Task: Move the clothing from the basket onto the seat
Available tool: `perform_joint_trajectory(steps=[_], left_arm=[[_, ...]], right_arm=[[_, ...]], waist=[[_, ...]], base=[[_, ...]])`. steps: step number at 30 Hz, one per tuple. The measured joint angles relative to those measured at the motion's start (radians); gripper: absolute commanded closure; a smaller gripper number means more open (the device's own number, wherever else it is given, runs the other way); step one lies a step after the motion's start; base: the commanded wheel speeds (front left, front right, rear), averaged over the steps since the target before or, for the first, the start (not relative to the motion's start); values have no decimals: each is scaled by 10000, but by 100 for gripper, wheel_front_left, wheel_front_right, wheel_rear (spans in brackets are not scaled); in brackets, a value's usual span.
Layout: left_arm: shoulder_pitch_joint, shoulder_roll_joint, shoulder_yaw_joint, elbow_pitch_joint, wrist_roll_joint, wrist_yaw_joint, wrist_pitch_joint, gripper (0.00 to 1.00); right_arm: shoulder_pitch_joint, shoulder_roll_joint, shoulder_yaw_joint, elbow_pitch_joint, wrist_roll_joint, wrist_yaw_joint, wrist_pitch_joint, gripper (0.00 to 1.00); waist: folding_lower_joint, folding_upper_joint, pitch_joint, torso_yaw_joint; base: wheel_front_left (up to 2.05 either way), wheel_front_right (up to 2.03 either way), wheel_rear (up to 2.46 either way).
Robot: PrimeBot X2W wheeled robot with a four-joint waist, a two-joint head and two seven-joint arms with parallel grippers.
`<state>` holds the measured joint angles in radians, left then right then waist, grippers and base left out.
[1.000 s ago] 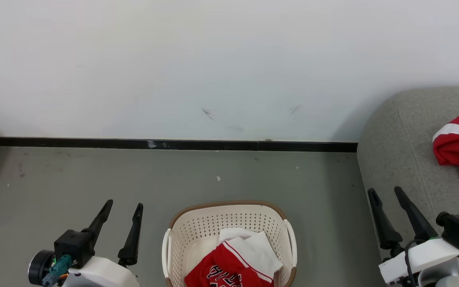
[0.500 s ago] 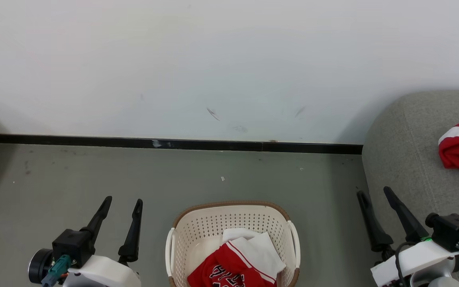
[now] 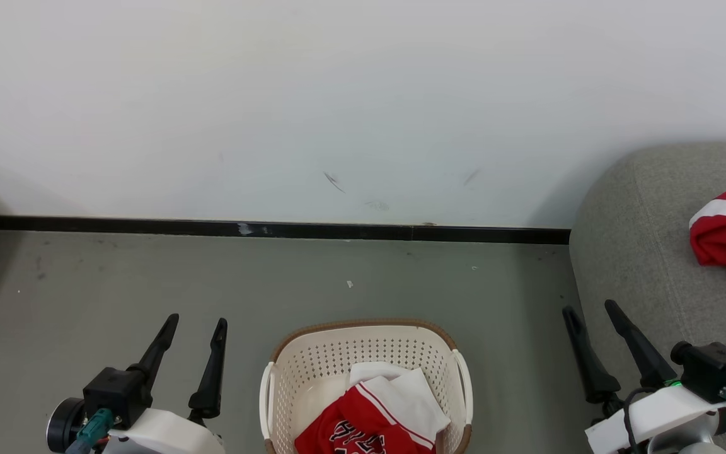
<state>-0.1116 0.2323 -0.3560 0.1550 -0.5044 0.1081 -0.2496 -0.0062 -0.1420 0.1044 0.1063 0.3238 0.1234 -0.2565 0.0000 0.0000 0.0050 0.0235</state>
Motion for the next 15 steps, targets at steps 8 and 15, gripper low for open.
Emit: perform_joint_trajectory(steps=[8,15], left_arm=[[16,-54,69,-52,98,-115,0,0],[34,-73,148,-94,144,-234,0,0]], right_arm=[[3,-2,-48,-19,-61,0,0,0],[12,-6,-81,-23,-71,0,0,0]], waist=[[0,0,36,-31],[0,0,113,-27]], base=[[0,0,0],[0,0,0]])
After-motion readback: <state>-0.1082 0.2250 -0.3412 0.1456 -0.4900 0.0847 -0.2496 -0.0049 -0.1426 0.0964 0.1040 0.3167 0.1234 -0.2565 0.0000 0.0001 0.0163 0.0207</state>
